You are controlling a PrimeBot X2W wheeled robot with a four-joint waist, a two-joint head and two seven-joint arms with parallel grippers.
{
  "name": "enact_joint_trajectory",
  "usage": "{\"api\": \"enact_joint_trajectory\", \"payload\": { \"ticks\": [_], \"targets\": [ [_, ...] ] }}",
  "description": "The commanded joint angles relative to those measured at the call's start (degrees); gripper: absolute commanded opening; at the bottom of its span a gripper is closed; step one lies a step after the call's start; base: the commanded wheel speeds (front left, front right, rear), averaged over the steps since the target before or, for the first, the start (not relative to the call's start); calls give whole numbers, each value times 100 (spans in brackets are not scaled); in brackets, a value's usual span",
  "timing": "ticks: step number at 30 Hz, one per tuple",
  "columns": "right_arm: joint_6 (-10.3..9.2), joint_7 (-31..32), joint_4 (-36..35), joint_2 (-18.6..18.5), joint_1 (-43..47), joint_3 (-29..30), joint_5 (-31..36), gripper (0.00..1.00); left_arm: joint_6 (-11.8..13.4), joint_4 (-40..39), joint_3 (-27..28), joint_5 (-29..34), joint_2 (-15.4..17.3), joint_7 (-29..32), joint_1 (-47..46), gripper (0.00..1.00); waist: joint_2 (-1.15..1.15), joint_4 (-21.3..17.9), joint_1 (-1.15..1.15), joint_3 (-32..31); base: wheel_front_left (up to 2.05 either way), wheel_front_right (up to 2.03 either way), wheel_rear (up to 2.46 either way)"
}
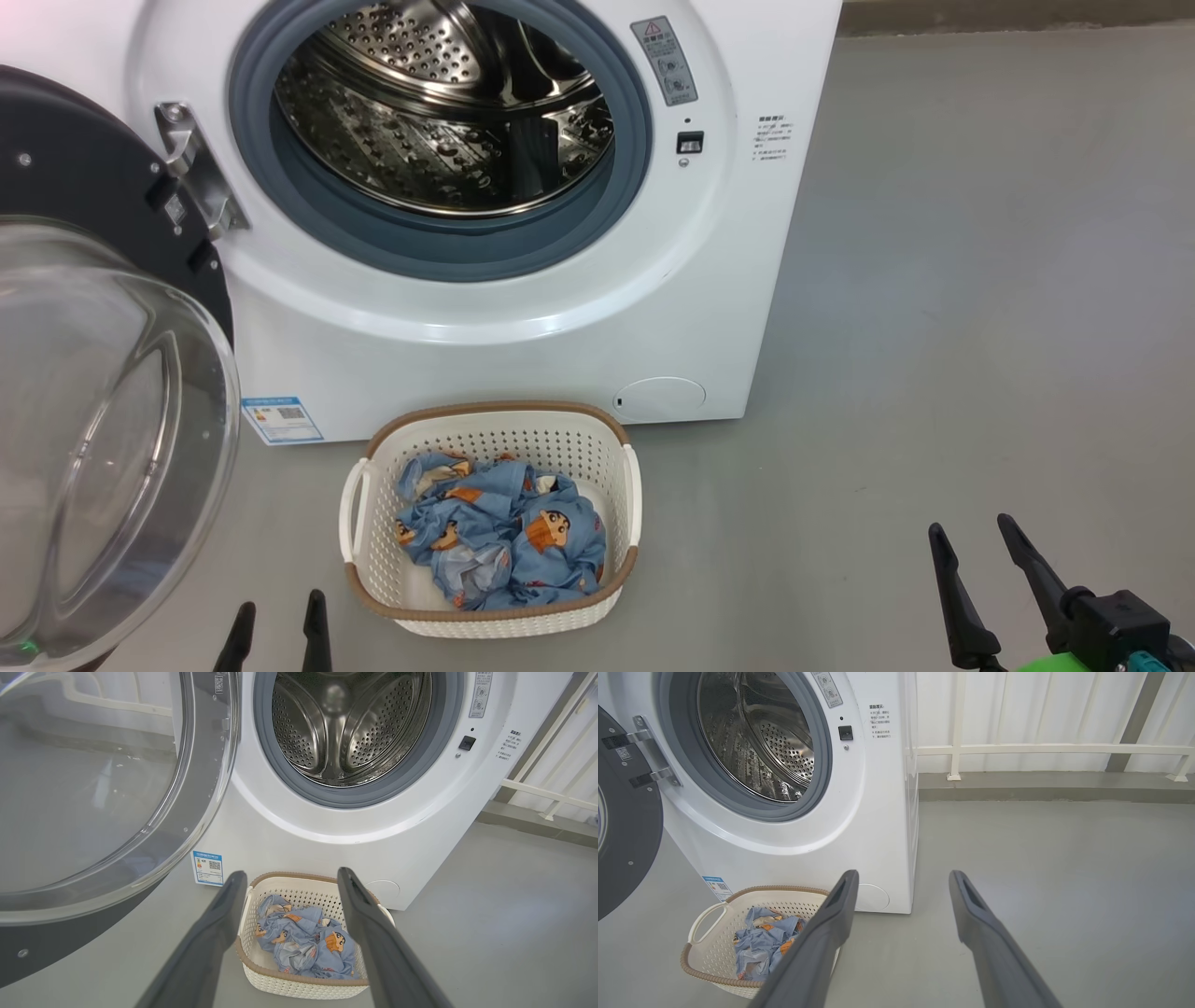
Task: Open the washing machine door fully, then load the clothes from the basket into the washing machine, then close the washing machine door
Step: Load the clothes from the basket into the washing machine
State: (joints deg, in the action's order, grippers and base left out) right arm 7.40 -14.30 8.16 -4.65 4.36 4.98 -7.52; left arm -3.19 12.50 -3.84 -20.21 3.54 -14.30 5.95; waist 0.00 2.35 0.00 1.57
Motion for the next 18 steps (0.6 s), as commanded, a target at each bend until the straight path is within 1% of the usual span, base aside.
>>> {"api": "enact_joint_trajectory", "payload": {
  "ticks": [1,12,18],
  "targets": [
    [9,-70,-118,-82,-113,-118,21,100,45,-124,220,69,30,-69,-47,100,0,-7,0,7,0,0,0],
    [9,-70,-120,-72,-106,-89,27,100,55,-111,259,96,12,-70,-37,100,0,-22,0,23,0,0,0],
    [9,-70,-115,-86,-106,-87,15,100,38,-19,255,-33,-12,-70,-71,100,0,13,0,18,12,-14,2]
  ]
}}
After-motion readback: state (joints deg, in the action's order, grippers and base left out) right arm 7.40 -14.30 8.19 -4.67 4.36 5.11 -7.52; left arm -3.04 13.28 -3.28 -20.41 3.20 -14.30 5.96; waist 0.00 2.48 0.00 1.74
